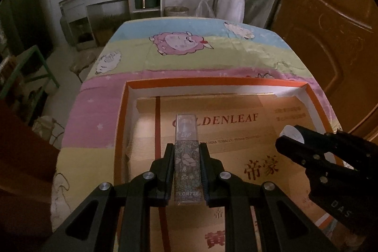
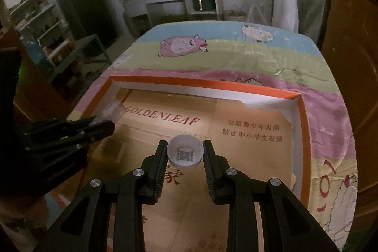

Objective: Organize rigid objects
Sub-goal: 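Carry the white cup and floral tube with both grippers over the cardboard tray, then open the left gripper releasing the tube while the right gripper releases the cup into the tray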

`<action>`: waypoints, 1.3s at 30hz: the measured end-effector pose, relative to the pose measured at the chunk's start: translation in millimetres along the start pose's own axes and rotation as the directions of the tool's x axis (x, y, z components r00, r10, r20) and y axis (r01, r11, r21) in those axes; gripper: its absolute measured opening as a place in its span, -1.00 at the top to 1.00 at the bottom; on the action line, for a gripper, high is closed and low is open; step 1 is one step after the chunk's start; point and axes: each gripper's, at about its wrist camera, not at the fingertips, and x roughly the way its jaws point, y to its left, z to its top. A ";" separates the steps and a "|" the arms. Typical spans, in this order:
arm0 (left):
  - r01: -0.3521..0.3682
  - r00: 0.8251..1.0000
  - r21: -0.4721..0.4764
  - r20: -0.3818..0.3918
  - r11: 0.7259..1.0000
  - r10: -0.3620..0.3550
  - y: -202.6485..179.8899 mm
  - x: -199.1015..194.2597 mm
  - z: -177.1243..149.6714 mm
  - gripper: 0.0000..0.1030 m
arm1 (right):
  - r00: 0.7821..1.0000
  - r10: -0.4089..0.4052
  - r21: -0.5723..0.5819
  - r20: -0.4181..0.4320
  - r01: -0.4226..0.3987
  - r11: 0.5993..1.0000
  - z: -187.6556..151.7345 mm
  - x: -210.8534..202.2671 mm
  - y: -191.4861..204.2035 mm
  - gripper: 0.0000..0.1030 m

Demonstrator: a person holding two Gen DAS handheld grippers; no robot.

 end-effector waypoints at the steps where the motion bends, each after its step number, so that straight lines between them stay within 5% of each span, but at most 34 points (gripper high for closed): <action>1: 0.002 1.000 0.002 -0.005 1.000 -0.002 -0.2 2.5 -0.9 0.61 | 1.000 -0.006 -0.002 -0.005 0.006 1.000 0.2 2.9 -0.4 0.41; 11: 0.004 1.000 0.067 -0.022 0.998 -0.002 -1.4 17.3 -6.0 0.59 | 0.998 -0.028 0.003 -0.056 0.029 1.000 -5.0 19.6 -1.7 0.38; 13: -0.006 1.000 0.060 -0.022 0.998 0.007 0.2 16.6 -5.7 0.51 | 0.997 -0.054 -0.007 -0.062 0.054 0.999 -5.7 20.3 0.5 0.24; 17: -0.017 1.000 0.041 -0.007 0.999 0.017 3.3 12.6 -8.0 0.01 | 0.995 -0.078 -0.003 -0.055 0.078 0.997 -9.6 15.0 0.5 -0.04; 39: 0.036 0.989 -0.018 0.147 0.999 -0.033 3.4 -72.9 -45.5 0.00 | 0.996 -0.088 0.032 0.017 0.088 0.996 -51.7 -45.8 9.7 -0.08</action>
